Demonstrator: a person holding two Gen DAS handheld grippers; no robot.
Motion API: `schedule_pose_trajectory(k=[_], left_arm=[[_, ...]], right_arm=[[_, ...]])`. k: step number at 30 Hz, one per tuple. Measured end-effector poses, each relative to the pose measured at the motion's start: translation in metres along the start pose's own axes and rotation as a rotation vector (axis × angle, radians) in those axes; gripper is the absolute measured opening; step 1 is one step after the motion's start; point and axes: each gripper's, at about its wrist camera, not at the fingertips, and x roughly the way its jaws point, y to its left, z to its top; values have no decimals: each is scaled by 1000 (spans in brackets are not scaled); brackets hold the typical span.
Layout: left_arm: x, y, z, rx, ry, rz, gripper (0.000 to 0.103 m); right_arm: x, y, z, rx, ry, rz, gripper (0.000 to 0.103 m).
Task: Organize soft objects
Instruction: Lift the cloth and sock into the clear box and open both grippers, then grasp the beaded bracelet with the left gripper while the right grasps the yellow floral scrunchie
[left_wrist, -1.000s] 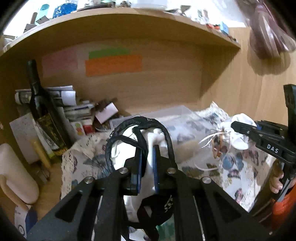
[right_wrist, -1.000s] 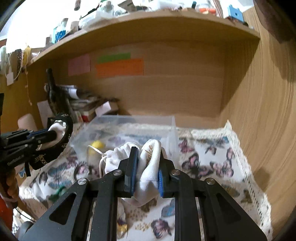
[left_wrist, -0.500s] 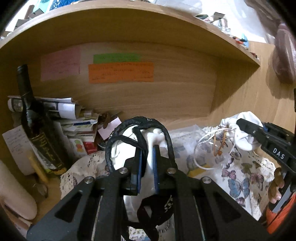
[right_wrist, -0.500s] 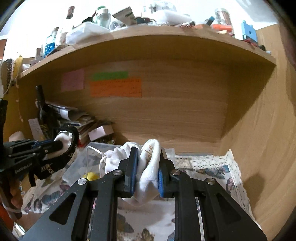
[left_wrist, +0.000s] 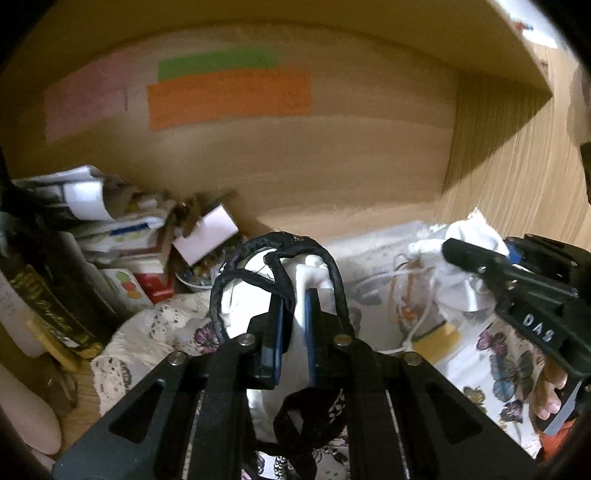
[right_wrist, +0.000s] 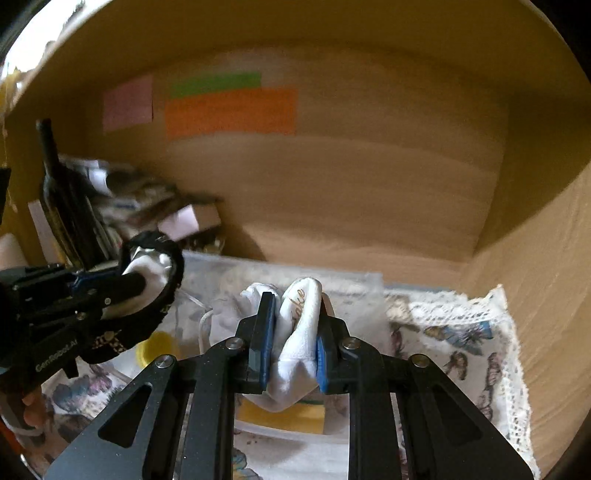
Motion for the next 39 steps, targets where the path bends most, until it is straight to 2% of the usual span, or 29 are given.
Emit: schedule_pose_trajectory(k=[6, 10, 14, 16, 19, 24, 28, 30, 32, 34, 36, 39], left_arm=[[26, -12, -7, 32, 65, 14, 10], [34, -16, -12, 34, 103, -10, 10], [30, -20, -14, 47, 101, -7, 11], [26, -20, -13, 44, 93, -6, 15], [18, -18, -11, 41, 74, -7, 23], [-4, -16, -6, 35, 24, -3, 41], [-27, -15, -4, 37, -17, -9, 43], [-39, -14, -5, 36, -38, -4, 62], [-53, -13, -6, 27, -72, 9, 71], [-66, -12, -7, 25, -99, 21, 75], [-76, -11, -10, 23, -113, 27, 85], [-88, -7, -17, 4, -131, 44, 96]], right_arm=[[31, 8, -12, -20, 104, 20, 17], [40, 12, -17, -46, 149, 16, 19], [39, 14, -18, -61, 144, 3, 21], [34, 13, -17, -70, 122, -12, 30], [23, 12, -12, -65, 79, -24, 41], [6, 7, -6, -55, 35, -24, 49], [-16, 4, -3, -39, -13, -5, 57], [-29, 5, -2, -40, -43, -10, 60], [-43, 4, -3, -41, -72, -6, 65], [-55, 3, -5, -41, -99, -3, 71], [-67, 4, -8, -39, -120, 4, 74], [-82, 5, -14, -40, -141, 21, 77]])
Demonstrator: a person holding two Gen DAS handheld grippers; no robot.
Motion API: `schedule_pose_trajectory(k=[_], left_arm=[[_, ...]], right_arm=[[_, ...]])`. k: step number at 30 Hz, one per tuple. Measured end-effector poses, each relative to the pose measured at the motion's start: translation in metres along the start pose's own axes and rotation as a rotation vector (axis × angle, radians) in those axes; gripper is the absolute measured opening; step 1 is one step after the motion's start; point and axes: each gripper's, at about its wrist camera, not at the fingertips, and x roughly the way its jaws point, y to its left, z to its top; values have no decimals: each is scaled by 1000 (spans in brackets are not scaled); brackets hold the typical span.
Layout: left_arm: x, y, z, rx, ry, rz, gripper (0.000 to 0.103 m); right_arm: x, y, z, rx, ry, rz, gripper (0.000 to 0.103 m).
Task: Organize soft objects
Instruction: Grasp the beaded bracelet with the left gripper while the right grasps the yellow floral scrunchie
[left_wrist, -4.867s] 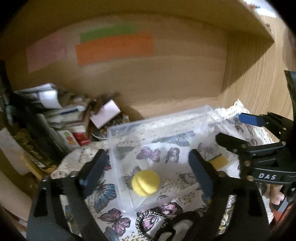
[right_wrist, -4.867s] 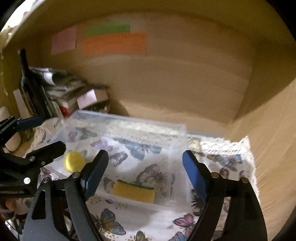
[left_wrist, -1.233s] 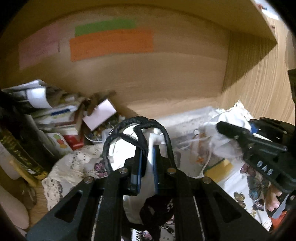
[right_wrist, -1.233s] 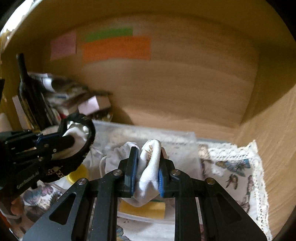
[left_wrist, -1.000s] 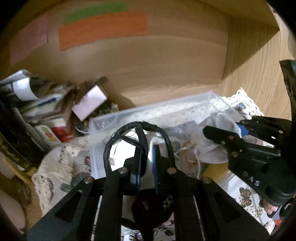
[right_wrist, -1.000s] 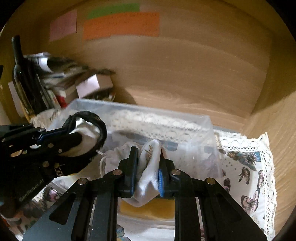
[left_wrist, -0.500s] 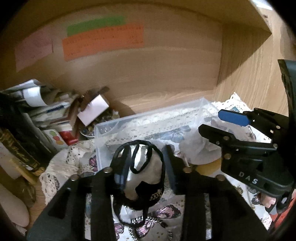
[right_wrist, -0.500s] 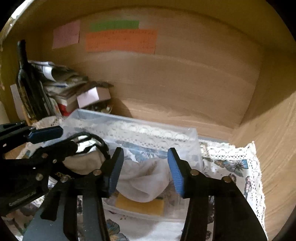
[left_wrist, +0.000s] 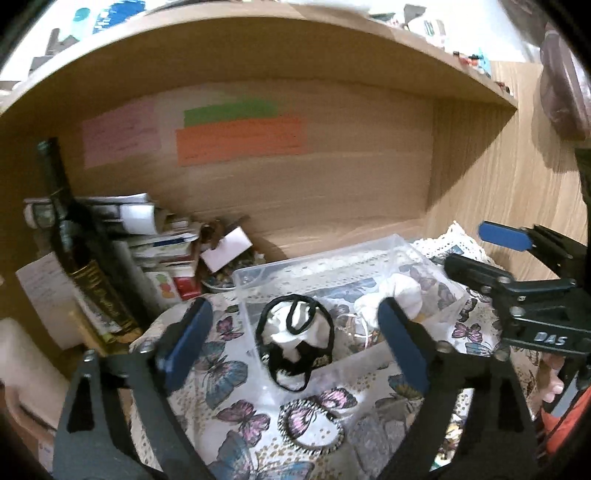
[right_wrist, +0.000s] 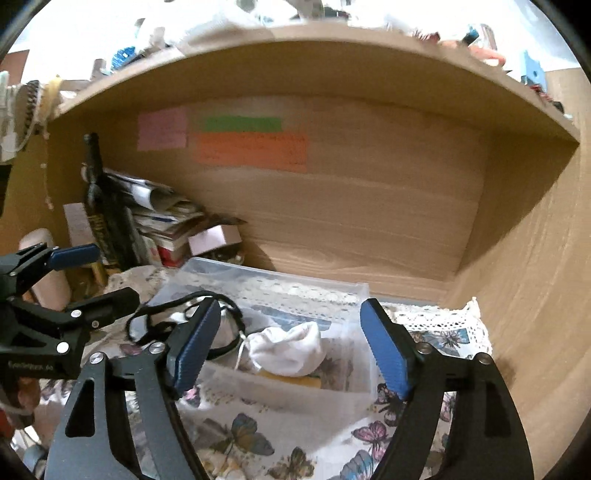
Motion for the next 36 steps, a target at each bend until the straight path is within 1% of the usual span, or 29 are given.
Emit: schedule_pose_trajectory(k=[4, 8, 12, 16, 17, 18, 21, 23, 26, 28, 29, 30, 31, 32, 33, 34, 35, 36], left_arm=[[-8, 3, -12, 3, 14, 25, 96], [-7, 6, -28, 10, 52, 39, 97], [0, 13, -45, 0, 108, 45, 97], [12, 19, -62, -6, 166, 57, 96], [15, 20, -64, -6, 179, 58, 94], [17, 20, -67, -6, 191, 60, 88], [30, 22, -76, 2, 254, 42, 73], [37, 23, -81, -2, 292, 28, 71], [48, 25, -89, -5, 336, 22, 69], [56, 25, -94, -6, 371, 17, 62], [59, 25, -96, -9, 390, 11, 56], [62, 26, -98, -13, 410, 2, 53], [64, 25, -98, -14, 417, -5, 53], [64, 25, -98, -12, 415, -5, 52], [64, 24, -97, -9, 412, -7, 49], [64, 24, -97, -7, 413, -11, 47], [65, 23, -96, -4, 417, -20, 42], [68, 21, -96, 1, 426, -30, 37]], right_arm=[[-17, 5, -10, -4, -18, 10, 80], [-24, 9, -23, -4, -5, 22, 80], [-22, 13, -41, -8, 38, 27, 80], [-14, 16, -62, 0, 109, 46, 80], [-11, 17, -68, -3, 131, 51, 80], [-9, 19, -73, -6, 148, 51, 80], [-1, 21, -89, -5, 207, 61, 80], [5, 23, -100, -7, 257, 72, 80], [10, 22, -113, 6, 307, 90, 80], [13, 21, -118, 16, 336, 114, 78], [15, 20, -121, 14, 346, 116, 78], [16, 20, -123, 12, 351, 118, 76], [17, 20, -125, 8, 357, 120, 66], [18, 21, -128, 3, 372, 130, 60], [20, 22, -130, 3, 385, 143, 48], [21, 23, -132, 0, 390, 150, 45], [19, 25, -132, -8, 375, 144, 43], [17, 27, -132, -15, 372, 147, 33]])
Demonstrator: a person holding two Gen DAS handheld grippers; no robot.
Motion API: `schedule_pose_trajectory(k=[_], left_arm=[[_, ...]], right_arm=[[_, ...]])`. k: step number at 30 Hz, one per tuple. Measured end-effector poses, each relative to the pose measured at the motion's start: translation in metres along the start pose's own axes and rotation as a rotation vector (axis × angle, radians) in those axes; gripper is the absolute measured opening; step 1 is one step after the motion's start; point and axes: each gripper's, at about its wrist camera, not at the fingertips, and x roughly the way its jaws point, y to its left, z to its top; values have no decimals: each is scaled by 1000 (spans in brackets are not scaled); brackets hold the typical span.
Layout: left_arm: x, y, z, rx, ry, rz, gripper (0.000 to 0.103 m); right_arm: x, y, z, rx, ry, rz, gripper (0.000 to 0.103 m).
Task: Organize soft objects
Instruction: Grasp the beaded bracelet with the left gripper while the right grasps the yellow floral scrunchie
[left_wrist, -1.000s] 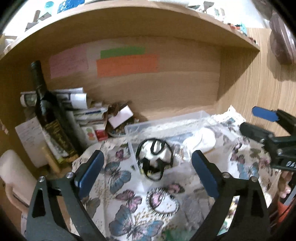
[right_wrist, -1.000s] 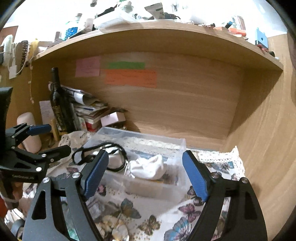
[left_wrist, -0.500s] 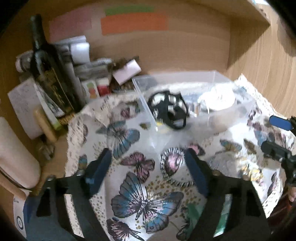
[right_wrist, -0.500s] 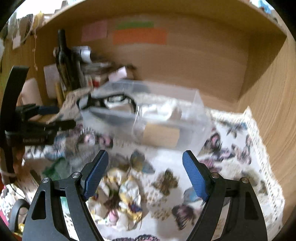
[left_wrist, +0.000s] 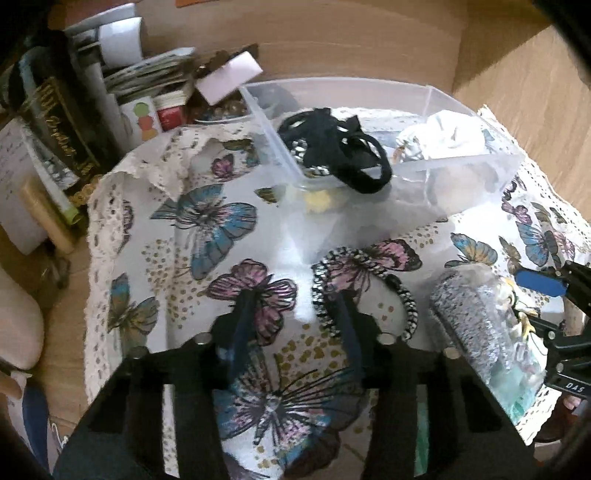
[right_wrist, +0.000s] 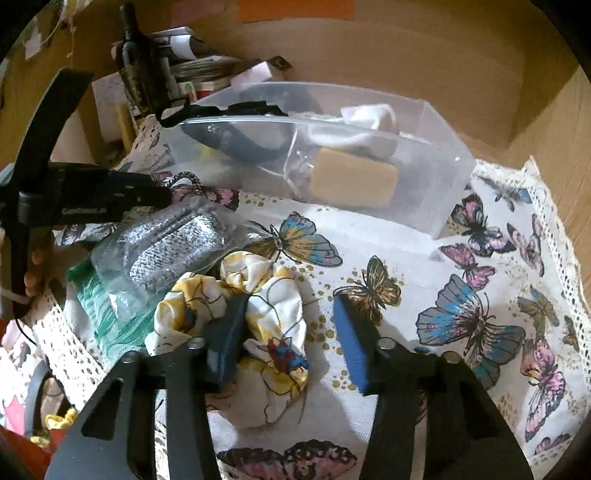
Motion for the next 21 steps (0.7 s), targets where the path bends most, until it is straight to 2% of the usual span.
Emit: schedule_pose_trajectory(k=[1, 3, 5, 14, 21], left_arm=[[1, -1, 1, 5, 1, -1, 34], [1, -4, 1, 23, -2, -14, 16], [0, -5, 2, 31, -2, -24, 7], [-23, -5, -2, 29, -74, -20, 5], [-61, -9, 7, 31, -192, -21, 5]], right_arm=[[-1, 1, 0, -5, -2, 9, 20], [-3, 1, 0, -8, -5, 7, 13], [-5, 1, 0, -6, -19, -13, 12], [-29, -13, 16, 42, -107, -61, 11], [-43, -20, 36, 59, -182, -91, 11]])
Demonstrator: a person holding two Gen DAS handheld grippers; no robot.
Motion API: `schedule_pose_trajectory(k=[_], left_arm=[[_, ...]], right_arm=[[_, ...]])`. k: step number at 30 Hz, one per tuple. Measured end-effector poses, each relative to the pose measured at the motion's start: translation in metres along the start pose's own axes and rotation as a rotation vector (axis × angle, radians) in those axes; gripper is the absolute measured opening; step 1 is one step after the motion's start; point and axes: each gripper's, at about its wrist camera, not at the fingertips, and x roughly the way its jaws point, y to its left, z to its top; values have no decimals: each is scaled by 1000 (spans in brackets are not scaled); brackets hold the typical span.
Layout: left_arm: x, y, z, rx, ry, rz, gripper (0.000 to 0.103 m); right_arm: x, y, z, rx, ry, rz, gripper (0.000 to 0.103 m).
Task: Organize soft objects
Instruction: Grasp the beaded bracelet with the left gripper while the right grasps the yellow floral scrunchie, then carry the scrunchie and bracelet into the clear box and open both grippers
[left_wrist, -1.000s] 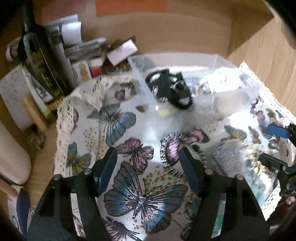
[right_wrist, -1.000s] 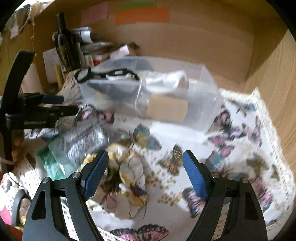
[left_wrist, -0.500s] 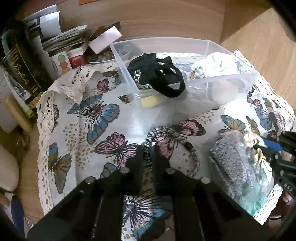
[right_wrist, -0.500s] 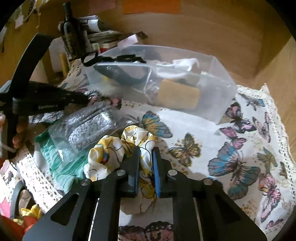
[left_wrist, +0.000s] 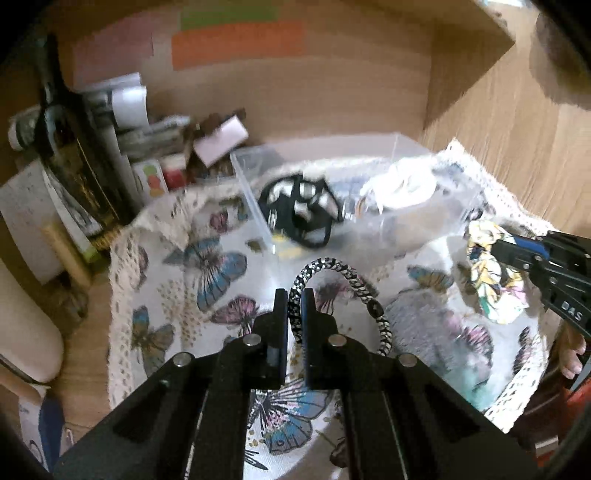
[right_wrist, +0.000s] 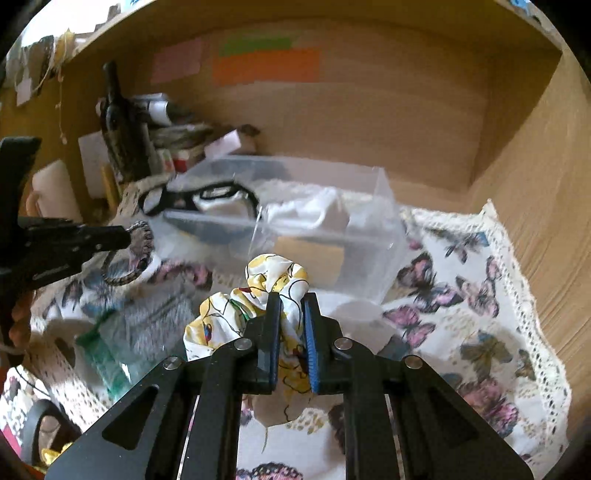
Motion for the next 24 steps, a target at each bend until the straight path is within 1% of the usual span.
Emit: schedule_pose_trajectory(k=[4, 10, 14, 18, 24], left_arm=[[-10, 0, 13, -2, -53, 2, 5], [-18, -3, 28, -22, -106, -9, 5], [-20, -4, 38, -25, -142, 1, 5], [-18, -4, 50, -38, -175, 13, 5], [-7, -1, 65, -47, -196, 46, 5]], right_arm=[[-8, -3, 16, 5, -59, -24, 11], [-19, -13, 50, 18, -153, -57, 11], [-19, -17, 69, 27, -192, -67, 11], [-12, -16, 85, 27, -207, -78, 11], [10, -10, 101, 27, -195, -81, 11]])
